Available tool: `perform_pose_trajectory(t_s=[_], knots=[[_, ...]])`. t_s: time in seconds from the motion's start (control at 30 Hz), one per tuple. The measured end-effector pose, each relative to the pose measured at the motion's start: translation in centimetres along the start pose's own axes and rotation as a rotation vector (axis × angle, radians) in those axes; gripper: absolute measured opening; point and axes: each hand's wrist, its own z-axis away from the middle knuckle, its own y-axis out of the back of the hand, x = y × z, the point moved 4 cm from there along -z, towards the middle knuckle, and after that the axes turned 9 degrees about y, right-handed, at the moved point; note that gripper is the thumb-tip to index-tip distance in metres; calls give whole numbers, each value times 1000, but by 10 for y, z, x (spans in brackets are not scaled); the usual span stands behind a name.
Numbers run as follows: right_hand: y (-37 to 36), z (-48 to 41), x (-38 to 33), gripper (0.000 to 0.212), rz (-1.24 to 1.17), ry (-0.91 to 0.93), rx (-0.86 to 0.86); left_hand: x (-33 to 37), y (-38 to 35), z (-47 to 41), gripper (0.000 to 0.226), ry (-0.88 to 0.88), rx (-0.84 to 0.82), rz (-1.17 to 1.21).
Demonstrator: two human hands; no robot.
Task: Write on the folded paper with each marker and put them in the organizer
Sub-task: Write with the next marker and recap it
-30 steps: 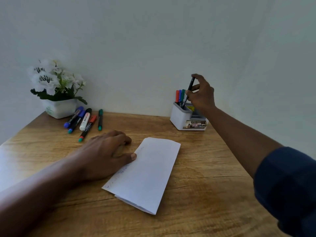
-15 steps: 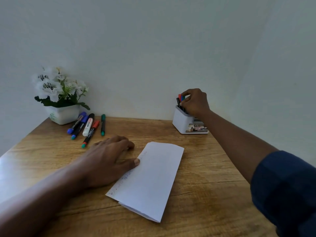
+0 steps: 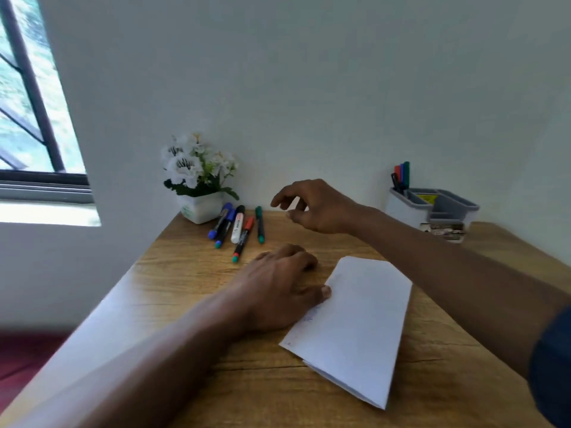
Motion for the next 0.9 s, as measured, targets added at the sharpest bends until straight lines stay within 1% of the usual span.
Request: perform_pose_trajectory(t_s=[0.07,0.23,0.37,0.47,0.57,0.67,0.77,0.83,0.9], knots=[[-15,-20,-9,28,-11,-33,2,-1,-1,-2,65,3,1,-5],[-40,-62,-7,23,-108,-324,62,-4,-4,-3,65,-10,30,13],[-49,-83,-1,14,-8,-427,19,-5,-5,-2,67,-19,58,14],[-54,-92,7,23,-17,-520,-30,-5,-5,-3,68,-24,69,7],[-57,-97,12,31,-85,-594,-27,-5,-6,-4,70,-24,66,-14],[-56,-96,17,30,-173,-645,30,-4,-6,-3,68,-24,60,-33],[-44,-85,20,21,-384,-684,119,-3,-6,0,63,-37,53,-29],[-22,-72,18,17,-522,-651,227,-3,-5,0,61,-45,56,-27],[7,-54,12,15,-640,-578,358,-4,-5,0,61,-41,49,-26]])
